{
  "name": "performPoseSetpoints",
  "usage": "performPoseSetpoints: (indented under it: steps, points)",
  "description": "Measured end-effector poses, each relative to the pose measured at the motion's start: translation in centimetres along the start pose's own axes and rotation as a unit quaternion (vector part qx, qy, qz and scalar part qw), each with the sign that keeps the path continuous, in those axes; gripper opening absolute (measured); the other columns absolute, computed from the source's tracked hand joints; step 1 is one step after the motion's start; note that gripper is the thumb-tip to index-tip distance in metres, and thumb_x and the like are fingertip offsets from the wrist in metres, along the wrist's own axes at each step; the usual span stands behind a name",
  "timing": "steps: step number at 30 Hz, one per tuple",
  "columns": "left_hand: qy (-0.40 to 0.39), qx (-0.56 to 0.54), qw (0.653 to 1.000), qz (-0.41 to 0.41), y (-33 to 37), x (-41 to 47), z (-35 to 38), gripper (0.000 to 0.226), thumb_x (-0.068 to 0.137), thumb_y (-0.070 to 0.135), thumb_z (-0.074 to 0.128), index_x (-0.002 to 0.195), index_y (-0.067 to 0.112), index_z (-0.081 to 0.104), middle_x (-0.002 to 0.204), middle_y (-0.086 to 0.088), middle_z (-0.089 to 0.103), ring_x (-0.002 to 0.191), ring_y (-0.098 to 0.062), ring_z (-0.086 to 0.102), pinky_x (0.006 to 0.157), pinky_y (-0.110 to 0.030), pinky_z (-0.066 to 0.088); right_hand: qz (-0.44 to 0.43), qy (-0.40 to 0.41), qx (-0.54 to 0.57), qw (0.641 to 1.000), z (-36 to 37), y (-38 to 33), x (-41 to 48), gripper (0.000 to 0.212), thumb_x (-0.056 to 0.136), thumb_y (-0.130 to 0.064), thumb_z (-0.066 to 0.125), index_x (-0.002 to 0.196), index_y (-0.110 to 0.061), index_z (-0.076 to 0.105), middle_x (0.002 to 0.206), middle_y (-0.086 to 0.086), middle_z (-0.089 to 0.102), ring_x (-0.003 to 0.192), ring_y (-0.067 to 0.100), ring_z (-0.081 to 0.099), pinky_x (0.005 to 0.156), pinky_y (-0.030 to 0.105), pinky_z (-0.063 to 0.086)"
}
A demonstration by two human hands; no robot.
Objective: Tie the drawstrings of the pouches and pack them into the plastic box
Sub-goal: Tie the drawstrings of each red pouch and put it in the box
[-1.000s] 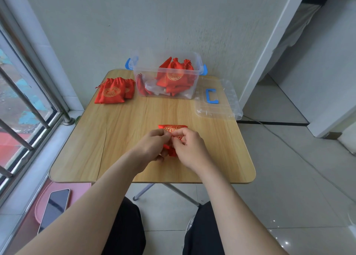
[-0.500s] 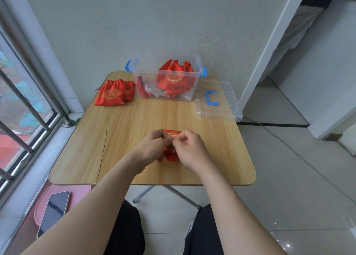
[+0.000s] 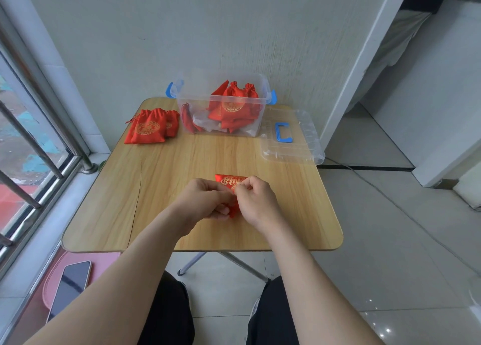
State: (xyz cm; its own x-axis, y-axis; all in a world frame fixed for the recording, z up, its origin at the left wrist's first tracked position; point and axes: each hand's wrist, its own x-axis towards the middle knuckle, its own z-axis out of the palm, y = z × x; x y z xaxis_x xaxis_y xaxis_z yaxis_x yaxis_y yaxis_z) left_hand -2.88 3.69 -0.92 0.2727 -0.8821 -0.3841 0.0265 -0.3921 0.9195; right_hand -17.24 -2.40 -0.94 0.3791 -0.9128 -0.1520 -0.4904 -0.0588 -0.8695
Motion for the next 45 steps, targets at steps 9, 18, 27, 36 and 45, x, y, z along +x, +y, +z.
performPoseSetpoints:
  steps: [9,18,27,36,45]
  points:
    - [0.013,-0.003,1.0,-0.018,-0.1,0.1,-0.3,0.018,0.091,0.005,0.077,0.098,-0.011,0.073,0.083,-0.017,0.076,0.076,-0.025,0.076,0.074,-0.037,0.066,-0.164,0.071,-0.078,0.981,-0.9,1.0,0.1,0.018,0.104,-0.01,0.054,0.106,-0.023,0.067,0.09,-0.011,0.068,0.086,0.006,0.064,0.064,0.007,0.039]
    - [-0.004,0.051,0.999,-0.009,0.0,-0.7,-0.7,0.007,0.091,0.001,0.075,0.093,-0.005,0.077,0.086,-0.023,0.078,0.085,-0.03,0.08,0.079,-0.037,0.066,-0.272,0.039,-0.06,0.96,-1.6,0.9,-0.1,0.012,0.103,-0.015,0.065,0.11,-0.024,0.069,0.091,-0.01,0.074,0.087,0.006,0.072,0.078,0.033,0.061]
    - [-0.018,0.158,0.986,0.048,-0.1,-1.3,-0.4,0.007,0.094,0.006,0.075,0.09,0.005,0.08,0.078,-0.015,0.079,0.08,-0.028,0.08,0.077,-0.03,0.065,-0.211,0.023,-0.003,0.977,-1.6,0.7,0.2,0.012,0.097,-0.013,0.069,0.099,-0.025,0.072,0.072,-0.01,0.074,0.073,0.005,0.069,0.072,0.022,0.051]
    - [-0.012,0.068,0.997,-0.025,0.2,-1.2,-0.5,0.008,0.095,0.005,0.075,0.097,-0.003,0.077,0.085,-0.023,0.079,0.086,-0.03,0.08,0.078,-0.034,0.066,-0.183,0.006,0.024,0.983,-2.2,0.9,0.1,0.014,0.088,-0.002,0.065,0.091,-0.016,0.064,0.054,-0.002,0.062,0.058,0.009,0.053,0.079,0.033,0.053]
    - [-0.056,0.177,0.982,0.042,-0.1,-1.5,-0.4,0.006,0.096,0.005,0.074,0.094,0.002,0.079,0.081,-0.015,0.08,0.081,-0.024,0.081,0.077,-0.025,0.064,-0.179,-0.014,0.045,0.983,-1.6,1.1,0.6,0.009,0.096,-0.019,0.07,0.098,-0.027,0.066,0.077,-0.004,0.077,0.083,0.018,0.074,0.086,0.049,0.06]
